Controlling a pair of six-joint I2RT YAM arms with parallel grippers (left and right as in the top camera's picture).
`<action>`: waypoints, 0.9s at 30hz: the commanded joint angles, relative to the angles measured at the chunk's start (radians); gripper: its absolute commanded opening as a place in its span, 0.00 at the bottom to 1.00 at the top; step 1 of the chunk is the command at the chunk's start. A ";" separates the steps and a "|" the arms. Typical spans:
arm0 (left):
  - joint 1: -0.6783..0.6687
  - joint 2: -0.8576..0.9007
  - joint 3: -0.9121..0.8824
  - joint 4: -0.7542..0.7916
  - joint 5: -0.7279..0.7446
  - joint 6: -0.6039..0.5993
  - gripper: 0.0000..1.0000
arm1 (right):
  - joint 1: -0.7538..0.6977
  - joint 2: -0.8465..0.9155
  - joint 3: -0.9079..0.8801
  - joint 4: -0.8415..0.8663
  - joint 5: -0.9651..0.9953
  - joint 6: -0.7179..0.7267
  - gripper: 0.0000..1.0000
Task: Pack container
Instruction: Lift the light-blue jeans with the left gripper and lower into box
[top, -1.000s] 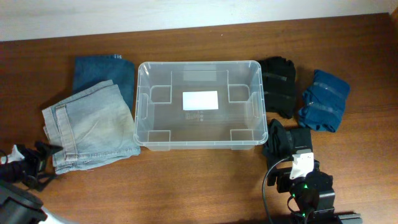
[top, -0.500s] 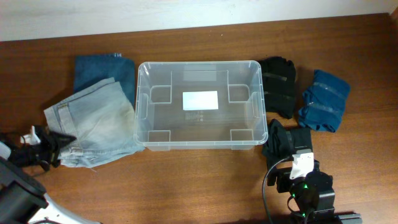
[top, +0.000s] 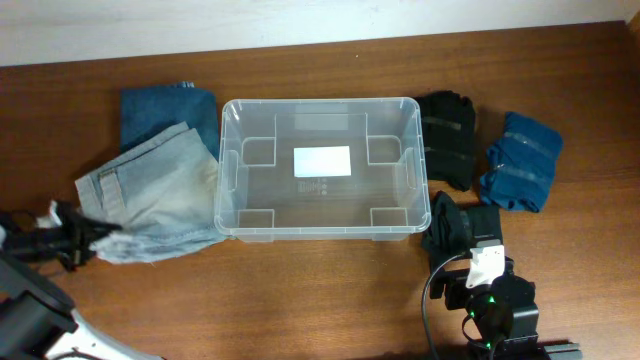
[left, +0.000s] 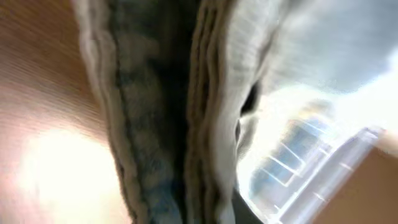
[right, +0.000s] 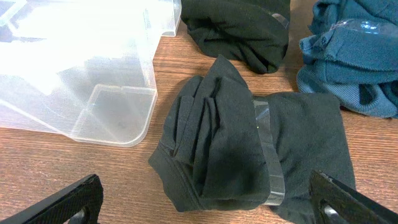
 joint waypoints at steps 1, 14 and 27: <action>-0.022 -0.232 0.182 -0.077 0.074 0.023 0.01 | -0.008 -0.009 -0.005 0.000 -0.005 -0.003 0.98; -0.436 -0.579 0.460 -0.031 0.085 -0.237 0.01 | -0.008 -0.009 -0.005 0.000 -0.005 -0.003 0.98; -1.154 -0.507 0.459 0.296 -0.452 -0.654 0.01 | -0.008 -0.009 -0.005 0.000 -0.005 -0.003 0.98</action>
